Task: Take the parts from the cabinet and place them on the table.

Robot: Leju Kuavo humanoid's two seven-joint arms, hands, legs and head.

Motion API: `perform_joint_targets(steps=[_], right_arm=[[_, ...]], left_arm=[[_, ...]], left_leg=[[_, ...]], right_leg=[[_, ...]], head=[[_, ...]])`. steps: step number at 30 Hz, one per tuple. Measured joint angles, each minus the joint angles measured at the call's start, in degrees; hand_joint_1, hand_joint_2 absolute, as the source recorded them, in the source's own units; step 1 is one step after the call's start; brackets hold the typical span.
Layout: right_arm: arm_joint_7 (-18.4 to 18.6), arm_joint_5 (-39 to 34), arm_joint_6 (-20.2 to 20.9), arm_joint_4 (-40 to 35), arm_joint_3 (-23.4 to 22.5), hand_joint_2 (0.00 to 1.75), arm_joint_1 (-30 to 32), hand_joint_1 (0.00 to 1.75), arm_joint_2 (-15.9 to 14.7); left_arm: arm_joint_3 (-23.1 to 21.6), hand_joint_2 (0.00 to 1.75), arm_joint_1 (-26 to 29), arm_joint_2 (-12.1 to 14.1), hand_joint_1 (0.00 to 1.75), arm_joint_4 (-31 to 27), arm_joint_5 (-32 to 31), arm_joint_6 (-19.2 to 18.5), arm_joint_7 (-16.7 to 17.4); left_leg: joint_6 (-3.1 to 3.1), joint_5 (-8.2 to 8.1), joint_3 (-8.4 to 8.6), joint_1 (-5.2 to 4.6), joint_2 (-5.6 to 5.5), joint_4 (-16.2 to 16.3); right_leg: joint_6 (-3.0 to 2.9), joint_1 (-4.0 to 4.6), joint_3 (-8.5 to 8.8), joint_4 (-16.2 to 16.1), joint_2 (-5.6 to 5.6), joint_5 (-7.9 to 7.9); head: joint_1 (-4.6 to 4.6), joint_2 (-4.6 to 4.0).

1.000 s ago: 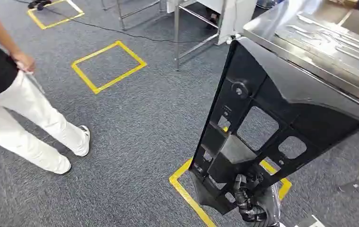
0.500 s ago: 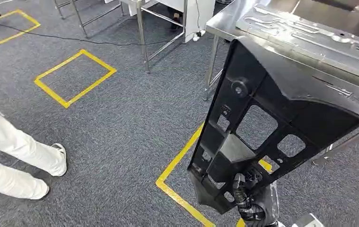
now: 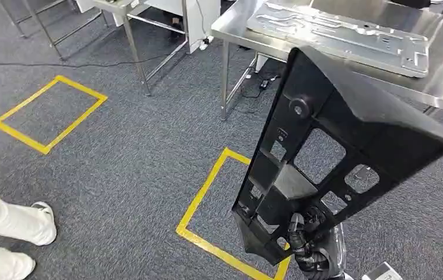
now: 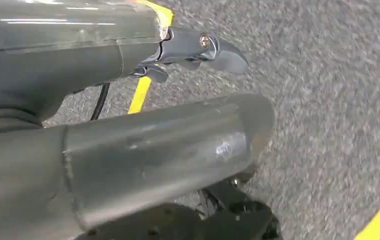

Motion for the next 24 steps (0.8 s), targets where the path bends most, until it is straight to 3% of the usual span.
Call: perform_joint_targets(steps=[1,2,3,4,6,7,8,10,11,12,16,17,18,19,21,22,23,24], right_arm=[[0.0,0.0,0.0,-0.1,0.0,1.75,0.1,1.75,0.0],[0.0,0.0,0.1,-0.1,0.0,1.75,0.2,1.75,0.0],[0.0,0.0,0.2,-0.1,0.0,1.75,0.1,1.75,0.0],[0.1,0.0,0.2,-0.1,0.2,1.75,0.0,1.75,0.0],[0.2,0.0,0.2,-0.1,0.3,1.75,0.0,1.75,0.0],[0.2,0.1,0.2,0.0,0.3,1.75,0.1,1.75,0.0],[0.2,0.2,0.2,0.0,0.3,1.75,0.1,1.75,0.0],[0.2,0.2,0.2,0.0,0.3,1.75,0.1,1.75,0.0],[0.2,0.2,0.2,0.0,0.3,1.75,0.1,1.75,0.0],[0.2,0.2,0.1,0.0,0.3,1.75,0.1,1.75,0.0],[0.4,0.2,-0.2,-0.1,0.5,1.75,0.4,1.75,0.0],[0.5,-0.1,-0.2,-0.3,0.4,1.75,0.5,1.75,0.0],[0.9,-0.7,0.2,-0.7,0.4,1.75,0.7,1.75,0.0],[2.0,-1.2,1.2,-1.1,0.4,1.75,0.5,1.75,0.0],[3.8,-1.5,2.4,-1.2,0.4,1.75,-0.1,1.75,0.0],[4.5,-1.5,2.5,-1.3,0.4,1.75,-0.1,1.75,0.0],[4.9,-1.5,2.6,-1.4,0.4,1.75,-0.1,1.75,0.0],[5.2,-1.7,2.6,-1.4,0.4,1.75,-0.2,1.75,0.0]], left_arm=[[0.0,0.0,-0.2,-0.2,0.0,0.0,0.0,0.0,0.0],[0.0,0.0,-0.1,-0.1,0.0,0.0,-0.1,0.0,0.0],[0.0,0.0,-0.1,-0.1,0.0,-0.1,-0.1,0.0,0.0],[0.0,0.0,-0.1,-0.1,0.0,-0.1,-0.1,-0.1,0.0],[0.1,0.0,0.1,-0.1,0.0,-0.2,-0.1,-0.1,0.0],[0.1,0.0,0.2,-0.1,0.0,-0.2,-0.2,-0.1,0.0],[0.1,0.0,0.3,-0.1,0.0,-0.3,-0.2,-0.1,0.0],[0.1,0.0,0.3,-0.1,0.0,-0.3,-0.2,-0.2,-0.1],[0.1,0.0,0.4,-0.1,0.0,-0.3,-0.3,-0.3,-0.1],[0.2,0.0,0.4,0.0,0.0,-0.3,-0.3,-0.4,-0.1],[0.2,0.0,0.1,-0.1,0.0,-0.3,-0.8,-0.5,-0.4],[0.2,0.0,0.1,-0.2,0.0,-0.3,-1.1,-0.5,-0.4],[0.2,0.0,0.0,-0.2,0.0,-0.3,-1.0,-0.1,-0.5],[0.2,0.0,-0.3,-0.1,0.0,-0.2,-0.8,1.3,-0.5],[0.1,0.0,-1.2,0.9,0.0,2.3,-0.1,4.4,0.2],[0.0,0.0,-1.8,1.7,0.0,3.6,0.1,5.2,0.4],[0.0,0.0,-2.4,2.3,0.0,4.8,0.4,5.7,0.5],[-0.1,0.0,-2.8,2.7,0.0,5.6,0.5,6.1,0.6]], left_leg=[[-0.54,-0.23,0.59,-0.39,0.78,-0.3],[-0.75,-1.0,0.48,0.1,-1.66,0.7],[-0.77,-2.82,-0.72,0.09,-4.34,3.2],[-0.86,-5.32,-3.0,0.18,-5.98,7.8],[-1.07,-8.33,-7.38,0.18,-6.76,16.0],[-1.12,-7.93,-8.56,0.18,-6.78,17.7],[-1.1,-6.17,-8.31,0.18,-6.81,16.4],[-0.9,0.1,-4.58,0.3,-7.73,6.8],[-0.69,1.66,-2.83,0.48,-9.73,2.1],[-0.56,0.5,-2.56,0.29,-11.35,1.7],[0.84,1.11,-2.33,-0.04,-9.2,1.3],[1.47,1.53,-2.13,0.48,-8.14,0.6],[1.84,1.58,-2.01,0.4,-7.7,0.3],[2.0,1.58,-2.04,0.35,-6.95,0.3],[2.17,1.43,-2.11,0.22,-5.32,0.3],[2.12,1.32,-2.1,0.22,-4.62,0.3],[2.02,1.21,-1.96,0.22,-3.93,0.3],[1.94,1.02,-1.74,0.22,-3.24,0.3]], right_leg=[[-0.41,-0.23,0.55,-0.9,0.99,0.34],[-0.61,-0.83,1.12,-1.6,1.47,0.77],[-0.97,-0.97,1.27,-1.8,1.98,0.92],[-1.19,-0.99,1.14,-1.8,2.61,0.96],[-1.34,-0.86,0.96,-1.5,4.05,0.86],[-1.42,-0.81,0.91,-1.3,4.97,0.78],[-1.36,-0.82,0.96,-1.1,5.81,0.63],[-0.93,-0.9,1.02,-0.4,7.68,0.22],[-0.69,-0.97,0.87,0.1,8.31,-0.08],[-0.34,-0.75,0.55,0.5,8.71,-0.28],[1.12,-1.1,-0.04,0.2,10.58,0.11],[1.22,-1.26,-0.03,0.6,10.22,-0.2],[1.48,-0.88,-0.84,2.4,7.06,-1.54],[1.8,-0.88,-2.87,6.1,4.82,-3.79],[2.21,-1.05,-7.43,14.8,3.17,-7.59],[2.31,-1.16,-8.81,17.3,3.0,-7.99],[2.38,-1.33,-8.74,17.0,2.89,-6.83],[2.34,-1.37,-7.31,14.1,2.65,-4.7]], head=[[0.0,0.0],[0.02,0.0],[0.0,0.0],[0.02,0.0],[0.0,0.0],[0.0,0.0],[0.0,0.0],[0.0,0.0],[0.0,0.0],[0.0,0.0],[0.0,0.0],[0.0,0.0],[0.07,0.0],[0.02,0.0],[0.04,0.0],[0.02,0.0],[0.04,0.0],[0.04,0.0]])
